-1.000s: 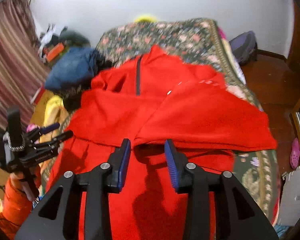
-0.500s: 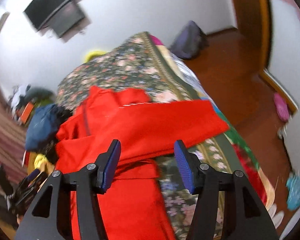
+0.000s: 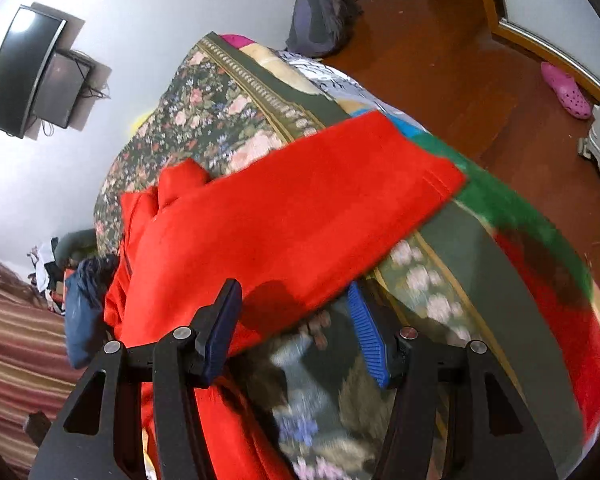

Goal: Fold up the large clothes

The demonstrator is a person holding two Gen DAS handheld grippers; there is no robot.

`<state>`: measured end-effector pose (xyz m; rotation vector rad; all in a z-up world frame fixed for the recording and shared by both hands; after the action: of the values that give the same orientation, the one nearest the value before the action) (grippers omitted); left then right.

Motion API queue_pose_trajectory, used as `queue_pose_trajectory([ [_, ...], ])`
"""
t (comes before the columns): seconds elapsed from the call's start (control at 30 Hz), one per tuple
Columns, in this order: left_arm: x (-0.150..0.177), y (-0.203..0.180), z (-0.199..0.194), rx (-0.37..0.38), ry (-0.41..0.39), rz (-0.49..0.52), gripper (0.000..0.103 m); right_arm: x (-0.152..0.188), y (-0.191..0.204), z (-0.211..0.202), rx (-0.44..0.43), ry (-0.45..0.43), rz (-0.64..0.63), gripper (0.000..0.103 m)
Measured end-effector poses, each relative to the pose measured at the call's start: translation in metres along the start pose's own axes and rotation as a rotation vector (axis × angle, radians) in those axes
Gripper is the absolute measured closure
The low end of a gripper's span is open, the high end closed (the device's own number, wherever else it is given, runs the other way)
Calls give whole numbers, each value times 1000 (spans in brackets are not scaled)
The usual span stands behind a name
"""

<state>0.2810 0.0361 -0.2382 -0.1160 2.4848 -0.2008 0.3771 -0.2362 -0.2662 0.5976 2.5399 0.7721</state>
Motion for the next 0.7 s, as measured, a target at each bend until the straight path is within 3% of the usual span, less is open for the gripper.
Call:
queue_pose_trajectory([
  [0.07,1,3,1,-5,0,-7,32,-8,1,7,4,-16,3,51],
  [0.1,1,4,0,-7,-1,-9,32,-11,-1,10,16,-29,1,58],
  [0.13,2,6,0,-9,-3,-11,32,-14,-1,12,72,-44,-22,78],
  [0.2,2,8,-1,-13,-7,-16,32,-15,1,14,114,-51,-53,95],
  [0.37,4,17,-8,-53,-26,14,32,-24,35,-16,106,-132,-158,99],
  [0.57,2,28,-18,-44,-51,2,32,-18,146,-75,-42,-215,-395,99],
  [0.7,0,40,-26,-49,-77,-25,32,14,237,-99,-153,-230,-599,99],
])
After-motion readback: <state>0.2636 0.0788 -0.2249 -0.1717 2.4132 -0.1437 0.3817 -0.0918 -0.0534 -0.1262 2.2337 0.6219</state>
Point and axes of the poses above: each gripper's, at about its wrist camera, not at the fingertips, and z roughly the way its jaws point, y to its left, x to its underside, the point moved 9 cm from there along z, roughly the way its jaws point
